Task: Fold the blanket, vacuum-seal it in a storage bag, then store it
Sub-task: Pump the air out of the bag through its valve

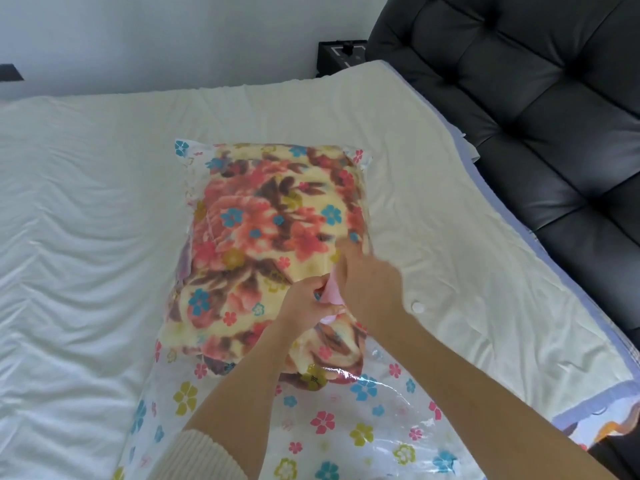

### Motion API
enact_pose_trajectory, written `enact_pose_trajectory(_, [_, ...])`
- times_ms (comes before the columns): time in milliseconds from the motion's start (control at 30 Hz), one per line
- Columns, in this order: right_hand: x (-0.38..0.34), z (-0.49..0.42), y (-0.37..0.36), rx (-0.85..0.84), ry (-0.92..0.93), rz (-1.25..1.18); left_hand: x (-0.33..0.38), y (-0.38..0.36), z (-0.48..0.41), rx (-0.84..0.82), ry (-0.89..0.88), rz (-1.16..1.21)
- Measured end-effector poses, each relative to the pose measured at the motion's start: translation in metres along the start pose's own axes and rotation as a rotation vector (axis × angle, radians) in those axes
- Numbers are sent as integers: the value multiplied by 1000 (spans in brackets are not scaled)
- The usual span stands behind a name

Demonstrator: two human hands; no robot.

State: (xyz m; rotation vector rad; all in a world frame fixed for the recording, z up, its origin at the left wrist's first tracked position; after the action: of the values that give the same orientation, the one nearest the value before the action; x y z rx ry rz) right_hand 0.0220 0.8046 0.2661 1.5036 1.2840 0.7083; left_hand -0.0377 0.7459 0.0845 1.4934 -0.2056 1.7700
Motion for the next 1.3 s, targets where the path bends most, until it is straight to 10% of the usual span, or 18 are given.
enact_pose_trajectory(267, [15,-15,79,340,-72,-66,-1,0,-2,2,15,-7])
enact_pose_trajectory(400, [5,8,-6,33,16,10,-4,-4,1,-5,29,-5])
enact_pose_trajectory(600, [11,-13,89,377,-26,-73,-2,-1,-3,-7,11,-4])
enact_pose_trajectory(767, [5,1,-7,21,43,82,2,0,1,-8,27,-8])
enact_pose_trajectory(1000, [13,-10,91,395,-17,-66,-4,-1,-4,-11,36,1])
enact_pose_trajectory(1133, [9,6,0,36,33,58,-2,-5,-2,-11,45,-3])
enact_pose_trajectory(1300, [4,-9,90,389,87,24,-7,-1,-5,-10,30,25])
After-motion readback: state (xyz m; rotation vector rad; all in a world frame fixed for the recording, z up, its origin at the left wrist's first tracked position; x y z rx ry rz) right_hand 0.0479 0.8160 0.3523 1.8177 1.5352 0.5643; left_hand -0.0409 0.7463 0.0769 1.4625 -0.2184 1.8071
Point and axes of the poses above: each hand's wrist, its own z-axis away from the middle knuckle, its own y-axis out of the back of the hand, x = y × z, the point moved 9 cm from there along -z, towards the middle knuckle, and after that the axes turned 7 degrees about y, right-handed, at the moved point
